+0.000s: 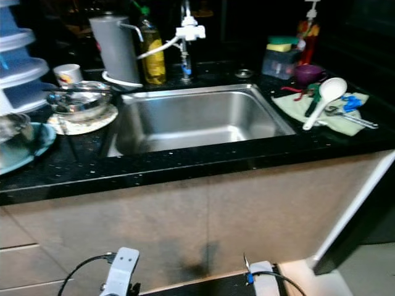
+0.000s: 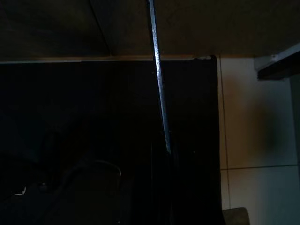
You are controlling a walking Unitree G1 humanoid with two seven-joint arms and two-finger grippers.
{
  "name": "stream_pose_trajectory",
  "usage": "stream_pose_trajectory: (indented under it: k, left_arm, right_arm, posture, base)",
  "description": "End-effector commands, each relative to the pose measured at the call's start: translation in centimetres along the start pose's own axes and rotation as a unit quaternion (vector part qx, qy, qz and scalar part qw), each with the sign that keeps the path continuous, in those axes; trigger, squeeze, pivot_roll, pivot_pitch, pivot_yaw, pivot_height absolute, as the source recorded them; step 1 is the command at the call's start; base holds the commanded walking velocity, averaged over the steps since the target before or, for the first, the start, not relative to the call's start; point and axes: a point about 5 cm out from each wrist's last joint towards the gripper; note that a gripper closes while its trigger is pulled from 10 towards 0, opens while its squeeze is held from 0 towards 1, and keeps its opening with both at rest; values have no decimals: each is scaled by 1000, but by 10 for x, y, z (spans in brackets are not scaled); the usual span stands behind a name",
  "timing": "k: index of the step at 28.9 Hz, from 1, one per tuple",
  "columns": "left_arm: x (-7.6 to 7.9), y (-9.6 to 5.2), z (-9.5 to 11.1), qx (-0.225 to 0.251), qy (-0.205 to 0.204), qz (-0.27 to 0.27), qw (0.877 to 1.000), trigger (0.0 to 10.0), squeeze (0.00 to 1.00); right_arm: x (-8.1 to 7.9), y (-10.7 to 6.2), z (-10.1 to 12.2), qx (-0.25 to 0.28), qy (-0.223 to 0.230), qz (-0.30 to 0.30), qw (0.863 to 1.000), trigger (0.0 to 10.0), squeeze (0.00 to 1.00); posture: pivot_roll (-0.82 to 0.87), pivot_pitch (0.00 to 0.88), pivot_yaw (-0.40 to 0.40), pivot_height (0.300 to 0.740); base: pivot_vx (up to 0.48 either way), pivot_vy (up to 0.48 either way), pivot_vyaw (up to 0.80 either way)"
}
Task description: Kitchen organization
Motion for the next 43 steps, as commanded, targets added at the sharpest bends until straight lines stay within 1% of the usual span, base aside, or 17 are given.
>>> stream_pose_trajectory:
  k: [1, 6, 11, 14, 16, 18, 19, 20, 21, 25, 30, 34, 36, 41, 43]
  left_arm:
    - [-5, -1, -4, -10, -6, 7, 1000, 10000, 0]
    - [-6, -1, -5, -8, -5, 9, 1000, 10000, 0]
    - [-6, -2, -2, 5, 9, 10, 1000, 10000, 0]
    - [-4, -2, -1, 8, 32, 1, 999, 10000, 0]
    - [-2, -2, 1, 15, 58, -10, 998, 10000, 0]
    - [3, -4, 6, 33, 77, -34, 996, 10000, 0]
    - [4, -4, 8, 38, 87, -40, 995, 10000, 0]
    - [4, -4, 8, 38, 87, -40, 995, 10000, 0]
    - [3, -5, 10, 44, 100, -45, 993, 10000, 0]
    - [-4, -6, 15, 59, 89, -38, 994, 10000, 0]
    - [-7, -5, 13, 49, 94, -31, 994, 10000, 0]
    - [-9, -5, 10, 40, 84, -15, 996, 10000, 0]
    - [-10, -4, 10, 37, 69, -5, 997, 10000, 0]
    - [-10, -3, 10, 37, 51, 5, 998, 10000, 0]
    - [-10, -3, 10, 36, 49, 6, 998, 10000, 0]
  right_arm:
    - [-5, 0, -2, -1, 4, 6, 1000, 10000, 0]
    - [-6, 0, -1, 1, 5, 7, 1000, 10000, 0]
    - [-6, 0, -1, 2, 6, 8, 1000, 10000, 0]
    - [-6, 0, 1, 8, 8, 10, 1000, 10000, 0]
    - [-6, 0, 2, 14, 10, 13, 1000, 10000, 0]
    - [-5, -1, 3, 20, 14, 18, 1000, 10000, 0]
    - [-4, -1, 3, 21, 15, 19, 999, 10000, 0]
    - [-4, -1, 3, 21, 15, 19, 999, 10000, 0]
    - [-3, -1, 3, 23, 17, 20, 999, 10000, 0]
    - [-1, -1, 3, 28, 19, 23, 999, 10000, 0]
    - [2, -1, 2, 25, 16, 21, 999, 10000, 0]
    - [2, -1, 3, 26, 14, 22, 999, 10000, 0]
    - [1, -1, 4, 28, 13, 23, 999, 10000, 0]
    - [-3, -1, 4, 29, 10, 28, 999, 10000, 0]
    - [-3, -1, 4, 29, 9, 29, 999, 10000, 0]
  posture:
    - [-100, 104, -26, 740]
    - [-99, 106, -26, 740]
    - [-99, 105, -26, 740]
    - [-98, 105, -25, 740]
    - [-98, 105, -25, 740]
    - [-97, 105, -24, 740]
    - [-98, 105, -23, 740]
    - [-98, 105, -23, 740]
    - [-96, 105, -22, 740]
    - [-94, 107, -22, 740]
    - [-93, 109, -21, 740]
    - [-96, 109, -20, 740]
    - [-97, 107, -20, 740]
    - [-97, 106, -20, 740]
    - [-97, 106, -20, 740]
  base:
    - [0, 480, 0]
    - [0, 480, 0]
    - [0, 370, 0]
    - [0, 0, 0]
    - [0, 0, 0]
    - [0, 0, 0]
    - [0, 0, 0]
    - [0, 0, 0]
    - [0, 0, 0]
    - [0, 0, 0]
    - [0, 0, 0]
    - [0, 0, 0]
    - [0, 0, 0]
    - [0, -480, 0]
    - [0, -480, 0]
Point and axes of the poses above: a point about 5 cm out from each wrist's last joint towards the gripper, its own y axis pointing out of the wrist towards the gripper, its own z axis along the axis of the wrist's last joint, x = y × z, and after that the axes turned 10 degrees about -y, right-handed
